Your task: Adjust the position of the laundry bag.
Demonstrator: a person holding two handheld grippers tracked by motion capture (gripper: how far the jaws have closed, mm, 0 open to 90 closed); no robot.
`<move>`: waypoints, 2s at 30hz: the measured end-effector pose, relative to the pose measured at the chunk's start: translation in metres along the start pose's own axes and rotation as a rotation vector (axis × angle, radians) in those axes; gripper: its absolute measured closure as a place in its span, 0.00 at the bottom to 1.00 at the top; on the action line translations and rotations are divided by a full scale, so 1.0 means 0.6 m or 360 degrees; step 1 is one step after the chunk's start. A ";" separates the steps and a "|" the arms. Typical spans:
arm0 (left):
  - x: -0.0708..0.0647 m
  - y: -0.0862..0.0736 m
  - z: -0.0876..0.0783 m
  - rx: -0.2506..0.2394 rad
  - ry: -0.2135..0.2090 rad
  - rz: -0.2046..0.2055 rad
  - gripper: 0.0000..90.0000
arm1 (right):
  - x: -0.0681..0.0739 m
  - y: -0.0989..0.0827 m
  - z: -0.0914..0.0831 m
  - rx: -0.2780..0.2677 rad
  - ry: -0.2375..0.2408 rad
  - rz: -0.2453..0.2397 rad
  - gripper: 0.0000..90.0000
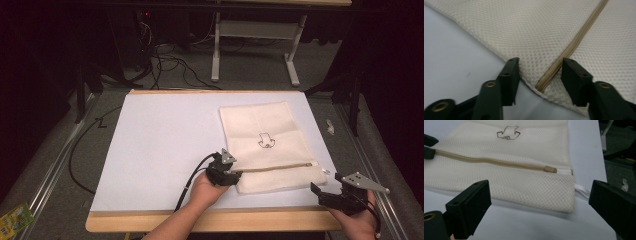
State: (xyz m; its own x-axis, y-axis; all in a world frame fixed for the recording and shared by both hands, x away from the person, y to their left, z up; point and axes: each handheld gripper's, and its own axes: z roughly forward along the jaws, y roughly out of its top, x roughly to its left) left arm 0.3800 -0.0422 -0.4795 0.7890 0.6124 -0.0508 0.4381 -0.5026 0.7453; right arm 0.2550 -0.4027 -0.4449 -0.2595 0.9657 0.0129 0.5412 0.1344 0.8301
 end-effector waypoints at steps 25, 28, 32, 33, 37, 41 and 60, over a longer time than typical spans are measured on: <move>0.050 -0.029 -0.057 0.0003 0.0121 0.0011 0.92 | 0.011 0.019 0.025 -0.0025 0.0093 0.0004 0.14; 0.060 -0.040 -0.072 0.0007 0.0168 -0.0013 0.92 | 0.021 0.029 0.039 -0.0022 0.0131 -0.0020 0.16; 0.073 -0.056 -0.087 0.0013 0.0212 -0.0052 0.93 | 0.034 0.045 0.060 -0.0024 0.0184 -0.0065 0.17; 0.082 -0.066 -0.095 0.0029 0.0242 -0.0093 0.93 | 0.038 0.048 0.065 -0.0021 0.0198 -0.0074 0.17; 0.098 -0.087 -0.120 0.0040 0.0310 -0.0154 0.93 | 0.052 0.061 0.085 -0.0015 0.0240 -0.0113 0.18; 0.112 -0.108 -0.147 0.0059 0.0360 -0.0188 0.93 | 0.066 0.072 0.101 -0.0003 0.0275 -0.0142 0.18; 0.113 -0.109 -0.137 0.0022 0.0239 -0.0170 0.91 | 0.065 0.069 0.097 -0.0014 0.0273 -0.0130 0.26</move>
State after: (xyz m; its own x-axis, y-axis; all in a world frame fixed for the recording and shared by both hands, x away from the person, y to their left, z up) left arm 0.3694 0.0824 -0.4767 0.6647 0.7466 -0.0285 0.5228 -0.4375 0.7316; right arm 0.3140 -0.3465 -0.4424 -0.4356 0.8993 0.0394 0.5059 0.2084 0.8370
